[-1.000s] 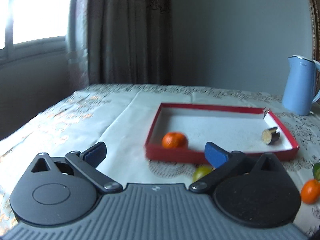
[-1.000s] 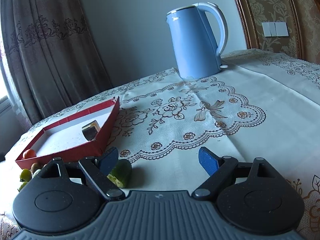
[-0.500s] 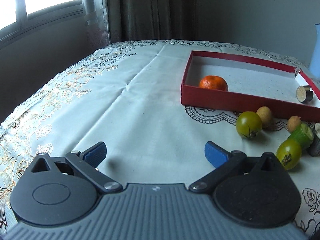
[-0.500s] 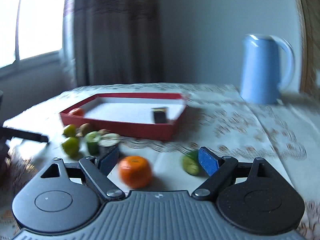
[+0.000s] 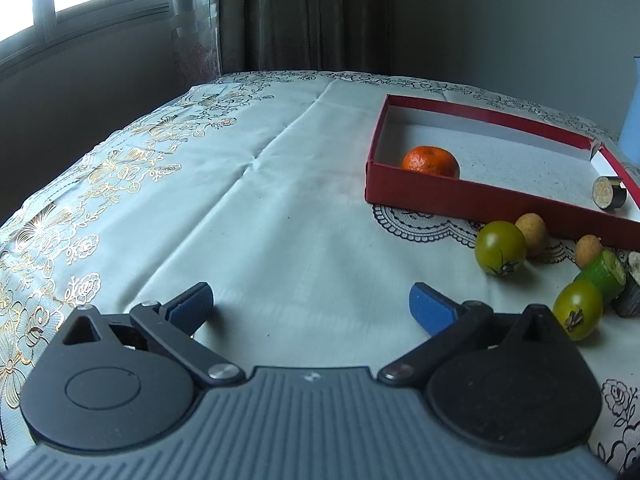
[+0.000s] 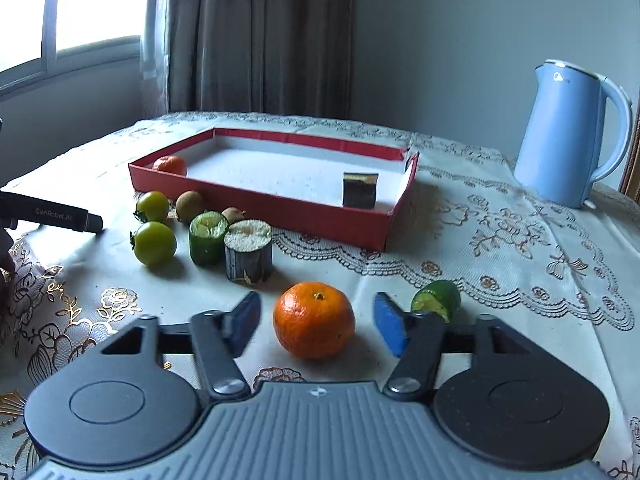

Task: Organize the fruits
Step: 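Grasp the second tangerine with the right gripper, then lower the tangerine into the red box and open the right gripper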

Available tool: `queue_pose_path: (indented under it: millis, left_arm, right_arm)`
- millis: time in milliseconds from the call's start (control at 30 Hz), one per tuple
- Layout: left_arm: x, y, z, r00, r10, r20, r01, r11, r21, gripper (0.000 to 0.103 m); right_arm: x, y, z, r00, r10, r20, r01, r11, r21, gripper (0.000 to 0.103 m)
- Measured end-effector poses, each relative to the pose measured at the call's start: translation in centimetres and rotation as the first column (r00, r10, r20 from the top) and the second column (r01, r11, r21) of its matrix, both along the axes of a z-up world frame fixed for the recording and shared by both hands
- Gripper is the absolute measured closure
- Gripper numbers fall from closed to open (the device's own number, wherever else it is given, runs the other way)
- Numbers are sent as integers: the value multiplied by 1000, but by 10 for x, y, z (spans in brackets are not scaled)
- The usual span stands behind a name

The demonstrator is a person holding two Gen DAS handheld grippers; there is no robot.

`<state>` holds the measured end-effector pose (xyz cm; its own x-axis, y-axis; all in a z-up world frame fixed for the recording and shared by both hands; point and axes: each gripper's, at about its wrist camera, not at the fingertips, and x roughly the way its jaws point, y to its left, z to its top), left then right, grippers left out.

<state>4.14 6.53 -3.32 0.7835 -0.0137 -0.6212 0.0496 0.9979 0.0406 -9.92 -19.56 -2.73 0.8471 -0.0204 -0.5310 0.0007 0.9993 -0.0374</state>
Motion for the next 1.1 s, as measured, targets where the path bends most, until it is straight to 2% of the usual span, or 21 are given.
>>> queue_pose_path:
  millis: [100,333,533,733,833,967,1100]
  left_arm:
    - [0,0,0,1000,0,0,0,1000,0,0]
    - [0,0,0,1000,0,1,0,1000,0,0]
    - [0,0,0,1000,0,1,0,1000,0,0]
    - [0,0,0,1000,0,1,0,1000,1,0]
    - [0,0,0,1000,0,1,0,1000,0,0]
    - [0,0,0,1000,-1,1,1,1000,0,0]
    - [0,0,0,1000,-1,1,1,1000,0,0]
  right_arm:
    - [4,0,-3,1000,7,-25,-6,1000,6,59]
    - [3,-2,1,1000,3,-8,-2,1000,30,60]
    - [6,0,34,997,18,69,-20,999,35,60]
    - [45,6,61,993,32,116,-34,999,13,60]
    - [76,7,57,994,6,106,-4,1000,-18,60]
    - [111,4,41,998,-12,65,11,1000,15,60]
    - [130,2,24,999,-34,39,33,999,28,60]
